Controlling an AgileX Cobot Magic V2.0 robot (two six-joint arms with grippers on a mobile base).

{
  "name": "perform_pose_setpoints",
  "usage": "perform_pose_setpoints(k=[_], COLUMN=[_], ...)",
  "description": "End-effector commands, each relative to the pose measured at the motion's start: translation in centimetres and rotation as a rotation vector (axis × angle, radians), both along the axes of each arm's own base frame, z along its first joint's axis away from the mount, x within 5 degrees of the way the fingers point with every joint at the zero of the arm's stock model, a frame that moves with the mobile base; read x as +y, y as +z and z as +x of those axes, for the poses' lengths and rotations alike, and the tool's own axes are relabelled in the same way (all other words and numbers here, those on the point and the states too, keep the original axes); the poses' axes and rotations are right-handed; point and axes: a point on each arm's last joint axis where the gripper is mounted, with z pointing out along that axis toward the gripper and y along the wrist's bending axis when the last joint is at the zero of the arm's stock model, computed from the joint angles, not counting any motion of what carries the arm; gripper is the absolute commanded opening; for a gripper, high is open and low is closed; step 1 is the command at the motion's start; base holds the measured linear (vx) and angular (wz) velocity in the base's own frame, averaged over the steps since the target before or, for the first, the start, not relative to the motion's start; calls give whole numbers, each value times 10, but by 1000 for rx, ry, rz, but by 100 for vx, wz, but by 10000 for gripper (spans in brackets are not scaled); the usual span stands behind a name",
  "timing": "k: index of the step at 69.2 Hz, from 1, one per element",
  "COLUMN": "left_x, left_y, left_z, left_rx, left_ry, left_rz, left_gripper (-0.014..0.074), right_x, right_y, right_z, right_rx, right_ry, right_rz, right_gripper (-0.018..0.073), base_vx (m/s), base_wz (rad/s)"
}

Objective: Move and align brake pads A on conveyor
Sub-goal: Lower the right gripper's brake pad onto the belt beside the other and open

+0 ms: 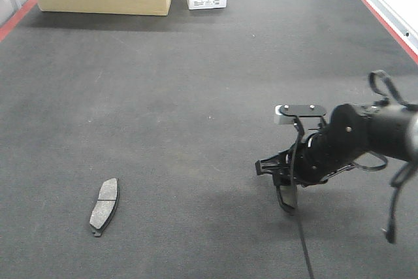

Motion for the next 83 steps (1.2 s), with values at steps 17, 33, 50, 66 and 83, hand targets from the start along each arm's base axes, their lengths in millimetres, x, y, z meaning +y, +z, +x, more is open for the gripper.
perform_pose_setpoints(k=[17,33,50,66,83], left_x=[-1,-1,-1,-1,-1], left_y=[14,14,14,14,14], left_z=[2,2,2,2,2], left_rx=[-85,-85,-85,-85,-85], left_ry=[1,1,1,1,1], left_rz=[-26,-26,-26,-26,-26], left_gripper=[-6,-6,-6,-6,-6], right_x=[3,2,2,2,1], right_y=[11,10,10,10,11], right_z=[8,6,4,4,4], right_rx=[-16,9,31,31,27], right_ry=[-22,-20,-18,-19,-35], right_rz=[18,12,6,6,13], right_gripper=[136,160,267,339,347], base_vx=[0,0,0,0,0], base_wz=[0,0,0,0,0])
